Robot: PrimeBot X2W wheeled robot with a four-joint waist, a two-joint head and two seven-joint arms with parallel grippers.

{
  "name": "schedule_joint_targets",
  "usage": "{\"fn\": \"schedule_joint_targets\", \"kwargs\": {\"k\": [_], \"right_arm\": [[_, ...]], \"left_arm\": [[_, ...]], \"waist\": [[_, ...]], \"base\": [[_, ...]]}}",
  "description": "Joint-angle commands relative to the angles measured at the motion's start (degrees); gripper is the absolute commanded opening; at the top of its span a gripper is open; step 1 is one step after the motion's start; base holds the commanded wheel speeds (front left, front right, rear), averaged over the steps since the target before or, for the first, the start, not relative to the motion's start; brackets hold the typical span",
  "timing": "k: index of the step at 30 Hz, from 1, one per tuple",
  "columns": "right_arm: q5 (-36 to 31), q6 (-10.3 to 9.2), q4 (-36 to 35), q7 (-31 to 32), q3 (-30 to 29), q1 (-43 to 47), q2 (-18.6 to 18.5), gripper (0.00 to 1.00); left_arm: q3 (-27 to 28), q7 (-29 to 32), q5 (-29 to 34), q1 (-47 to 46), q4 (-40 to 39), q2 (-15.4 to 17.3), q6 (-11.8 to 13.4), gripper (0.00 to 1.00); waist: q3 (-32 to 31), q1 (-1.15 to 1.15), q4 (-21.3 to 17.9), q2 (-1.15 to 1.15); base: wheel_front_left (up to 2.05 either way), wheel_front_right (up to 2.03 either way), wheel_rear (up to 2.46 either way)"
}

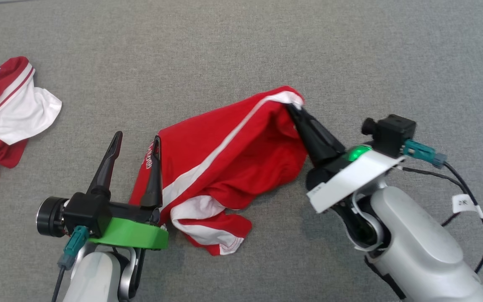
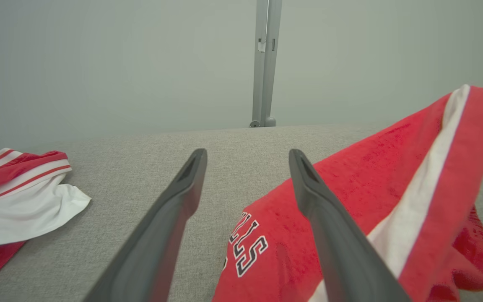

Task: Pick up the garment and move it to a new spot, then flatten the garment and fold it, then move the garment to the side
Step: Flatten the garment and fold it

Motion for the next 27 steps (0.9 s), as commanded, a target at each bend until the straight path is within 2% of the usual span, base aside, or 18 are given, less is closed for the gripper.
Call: {"fn": "schedule_joint_targets", "kwargs": {"k": [1, 7, 12, 16, 17, 18, 19, 23, 27], "right_arm": [[-0.52, 0.00, 1.96, -0.84, -3.20, 2.95, -1.40, 0.00], [-3.74, 0.00, 7.76, -2.13, -10.01, 8.24, -6.29, 0.00], [-6.03, 0.00, 10.15, -3.25, -11.28, 10.17, -7.53, 0.00], [-9.25, 0.00, 12.16, -4.11, -10.51, 10.56, -6.89, 0.00], [-10.04, 0.00, 12.53, -4.30, -10.49, 10.43, -6.46, 0.21], [-11.08, 0.00, 12.96, -4.56, -10.80, 10.37, -6.13, 0.72], [-11.92, -0.01, 13.32, -4.67, -11.45, 10.54, -5.71, 1.00], [-15.27, 0.00, 12.79, -5.03, -14.52, 12.95, -4.78, 1.00], [-19.12, 0.00, 8.49, -5.00, -18.92, 16.69, -4.58, 1.00]], "left_arm": [[0.04, -0.18, 0.52, -0.20, -0.18, -0.13, -0.45, 1.00], [-0.14, -0.18, 1.48, -0.38, -0.20, 0.01, -1.16, 1.00], [-0.32, -0.18, 2.06, -0.27, -0.13, 0.26, -1.47, 1.00], [-0.21, -0.18, 2.32, 0.30, -0.07, 0.49, -1.48, 1.00], [-0.15, -0.18, 2.33, 0.45, -0.05, 0.56, -1.48, 1.00], [-0.07, -0.18, 2.35, 0.60, -0.01, 0.61, -1.48, 1.00], [-0.04, -0.18, 2.37, 0.72, 0.05, 0.66, -1.49, 1.00], [0.17, -0.18, 2.44, 1.27, 0.02, 0.88, -1.32, 1.00], [0.87, -0.18, 2.14, 2.30, -0.32, 1.29, -0.82, 1.00]], "waist": [[0.37, 0.00, -0.56, 0.00], [1.16, 0.00, -2.37, 0.00], [1.42, 0.00, -3.47, 0.00], [1.34, 0.00, -4.41, 0.00], [1.28, 0.00, -4.62, 0.00], [1.16, 0.00, -4.77, 0.00], [0.98, 0.00, -4.88, 0.00], [-0.24, 0.00, -4.95, 0.00], [-1.59, 0.00, -5.11, 0.00]], "base": [[0.00, 0.00, 0.00], [0.00, 0.00, 0.00], [0.00, 0.00, 0.00], [0.00, 0.00, 0.00], [0.00, 0.00, 0.00], [0.00, 0.00, 0.00], [0.00, 0.00, 0.00], [0.00, 0.00, 0.00], [0.00, 0.00, 0.00]]}}
